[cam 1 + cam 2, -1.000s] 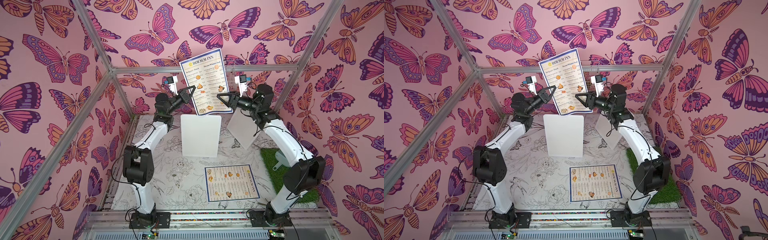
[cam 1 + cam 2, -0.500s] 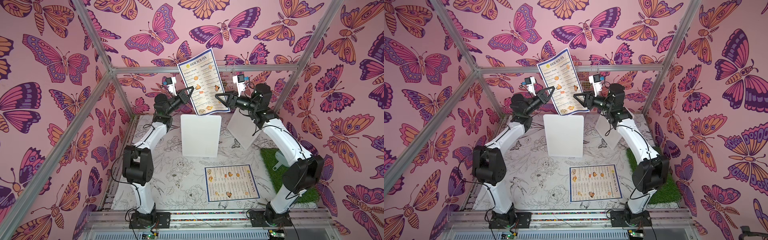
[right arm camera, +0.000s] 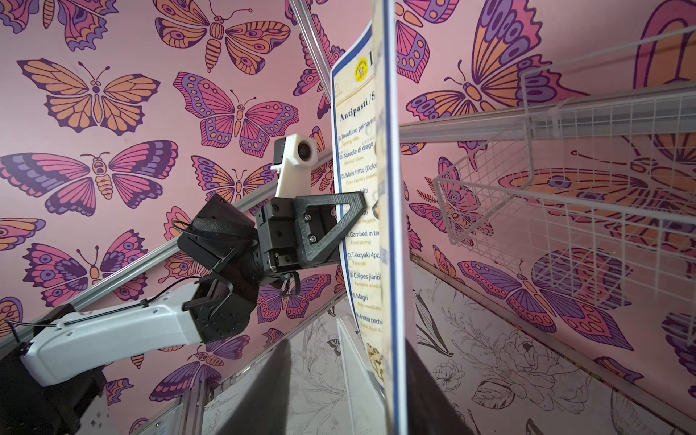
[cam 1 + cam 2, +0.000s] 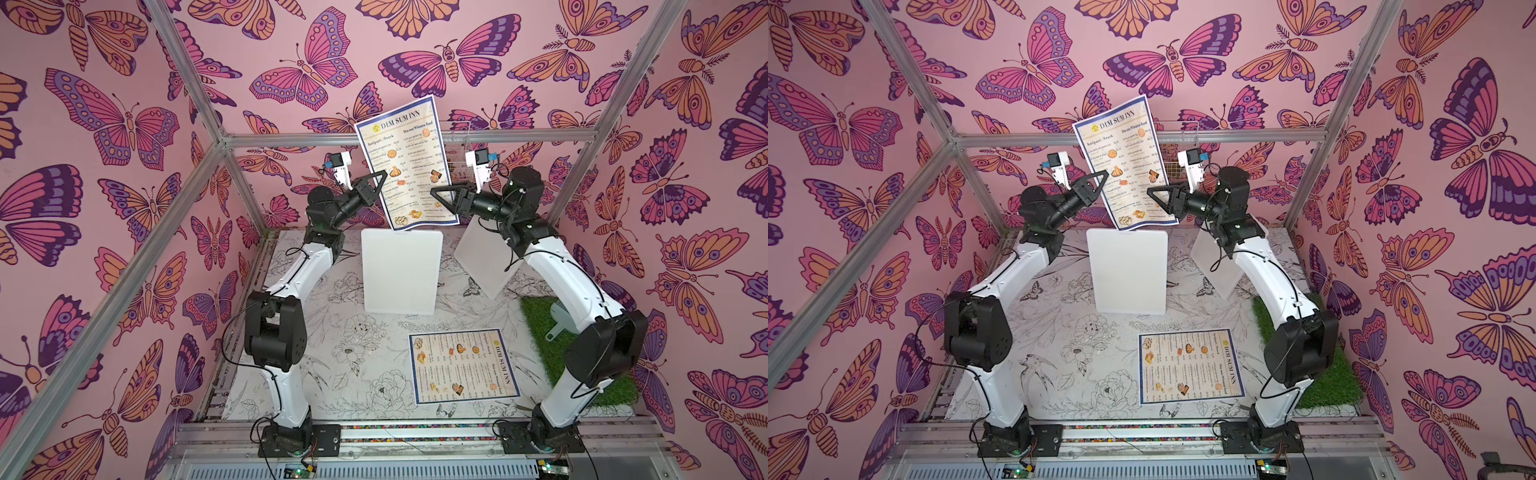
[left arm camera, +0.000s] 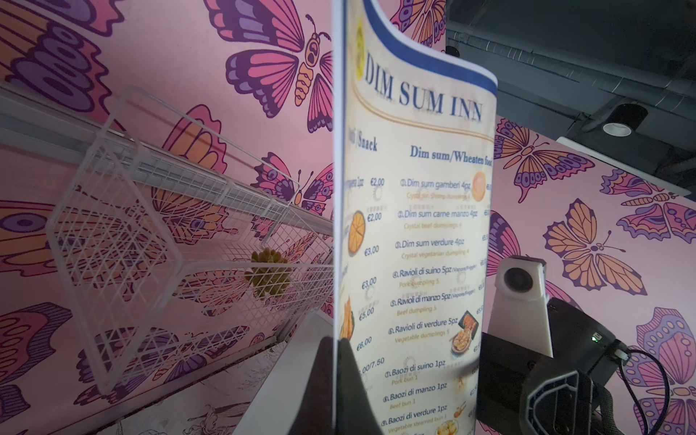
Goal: Insert the menus into the narrow rack
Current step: Insert the menu into the narrow rack.
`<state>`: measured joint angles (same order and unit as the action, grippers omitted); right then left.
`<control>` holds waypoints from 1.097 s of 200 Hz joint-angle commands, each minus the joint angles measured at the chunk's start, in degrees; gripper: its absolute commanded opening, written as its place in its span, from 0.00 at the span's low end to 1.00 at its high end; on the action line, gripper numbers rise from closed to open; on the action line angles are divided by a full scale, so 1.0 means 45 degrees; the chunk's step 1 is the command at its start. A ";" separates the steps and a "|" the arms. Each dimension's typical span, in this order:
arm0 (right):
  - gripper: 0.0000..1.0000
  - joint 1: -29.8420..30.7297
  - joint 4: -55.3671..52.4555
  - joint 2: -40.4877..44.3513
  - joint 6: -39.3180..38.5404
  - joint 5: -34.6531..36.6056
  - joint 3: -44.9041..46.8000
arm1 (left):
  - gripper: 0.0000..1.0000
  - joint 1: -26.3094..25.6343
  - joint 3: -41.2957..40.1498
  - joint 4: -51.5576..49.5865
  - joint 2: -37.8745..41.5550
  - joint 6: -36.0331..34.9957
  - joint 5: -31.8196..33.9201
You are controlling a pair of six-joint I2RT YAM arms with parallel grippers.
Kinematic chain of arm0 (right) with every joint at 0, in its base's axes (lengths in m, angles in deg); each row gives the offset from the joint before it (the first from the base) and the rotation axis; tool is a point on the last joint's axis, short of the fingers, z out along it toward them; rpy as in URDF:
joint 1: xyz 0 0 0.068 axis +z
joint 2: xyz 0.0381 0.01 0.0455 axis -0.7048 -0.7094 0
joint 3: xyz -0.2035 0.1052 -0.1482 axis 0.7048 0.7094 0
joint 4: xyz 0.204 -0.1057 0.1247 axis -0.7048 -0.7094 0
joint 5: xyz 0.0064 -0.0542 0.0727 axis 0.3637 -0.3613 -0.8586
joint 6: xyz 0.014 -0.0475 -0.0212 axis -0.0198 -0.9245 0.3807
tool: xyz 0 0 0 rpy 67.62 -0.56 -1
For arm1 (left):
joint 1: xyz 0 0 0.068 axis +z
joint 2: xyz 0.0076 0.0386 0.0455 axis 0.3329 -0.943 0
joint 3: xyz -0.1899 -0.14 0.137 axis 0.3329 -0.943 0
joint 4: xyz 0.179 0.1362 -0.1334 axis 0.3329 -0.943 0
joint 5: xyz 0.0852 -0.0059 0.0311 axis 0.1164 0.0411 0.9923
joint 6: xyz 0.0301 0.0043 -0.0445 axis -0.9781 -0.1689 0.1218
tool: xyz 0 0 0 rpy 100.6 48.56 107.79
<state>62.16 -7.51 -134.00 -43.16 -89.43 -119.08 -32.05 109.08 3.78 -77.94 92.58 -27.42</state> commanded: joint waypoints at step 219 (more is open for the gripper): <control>0.54 -0.0700 -0.1004 0.0468 -0.0895 0.0576 -0.0336 | 0.00 -0.0535 0.0080 0.0857 0.0256 0.0960 0.0363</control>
<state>59.97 -11.80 -133.96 -46.55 -86.56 -119.60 -33.79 107.88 5.97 -77.94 96.66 -26.37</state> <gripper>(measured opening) 0.542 0.049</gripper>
